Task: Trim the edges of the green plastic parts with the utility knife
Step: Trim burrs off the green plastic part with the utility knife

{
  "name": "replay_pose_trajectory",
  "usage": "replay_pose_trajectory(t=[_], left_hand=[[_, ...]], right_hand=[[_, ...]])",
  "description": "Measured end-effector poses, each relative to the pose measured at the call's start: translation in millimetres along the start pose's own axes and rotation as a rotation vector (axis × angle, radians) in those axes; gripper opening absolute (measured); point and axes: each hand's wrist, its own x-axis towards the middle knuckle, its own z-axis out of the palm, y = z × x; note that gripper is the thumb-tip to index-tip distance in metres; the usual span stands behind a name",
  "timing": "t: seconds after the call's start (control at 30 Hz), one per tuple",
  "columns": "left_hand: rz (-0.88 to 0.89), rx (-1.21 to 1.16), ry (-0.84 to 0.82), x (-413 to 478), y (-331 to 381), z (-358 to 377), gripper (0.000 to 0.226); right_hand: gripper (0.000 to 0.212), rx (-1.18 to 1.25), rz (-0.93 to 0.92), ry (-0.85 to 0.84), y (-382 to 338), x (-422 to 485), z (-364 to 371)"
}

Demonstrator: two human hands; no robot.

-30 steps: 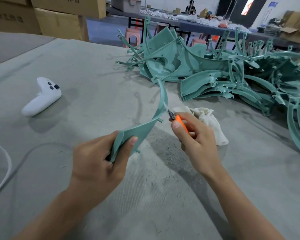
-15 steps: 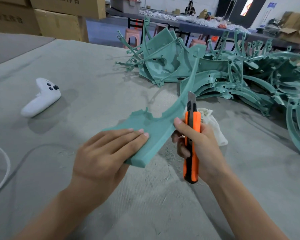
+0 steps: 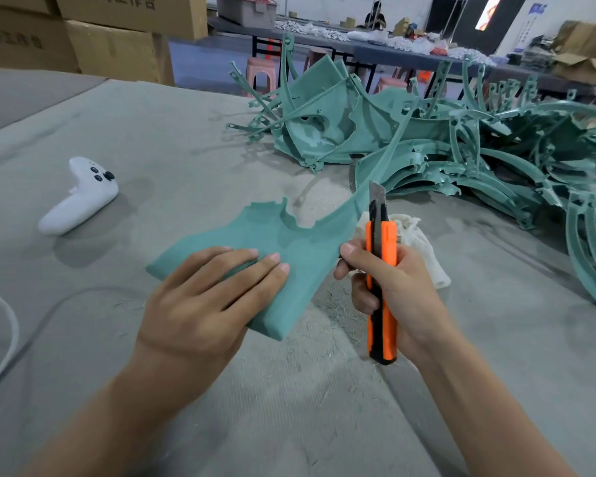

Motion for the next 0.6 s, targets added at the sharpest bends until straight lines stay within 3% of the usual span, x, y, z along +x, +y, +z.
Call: replay_pose_trajectory(t=[0.17, 0.3, 0.47, 0.6], left_hand=[[-0.138, -0.023, 0.128, -3.1, 1.5, 7.3, 0.027], [-0.32, -0.073, 0.092, -1.6, 4.1, 10.1, 0.049], [-0.236, -0.236, -0.093, -1.5, 6.8, 4.9, 0.053], [-0.244, -0.219, -0.042, -1.5, 11.9, 2.9, 0.05]], right_hand=[[0.021, 0.018, -0.05, 0.045, 0.8, 0.1, 5.0], [0.017, 0.11, -0.039, 0.132, -0.5, 2.2, -0.5], [0.019, 0.096, -0.057, 0.013, -1.2, 0.0, 2.7], [0.026, -0.016, -0.144, 0.0, -1.7, -5.2, 12.0]])
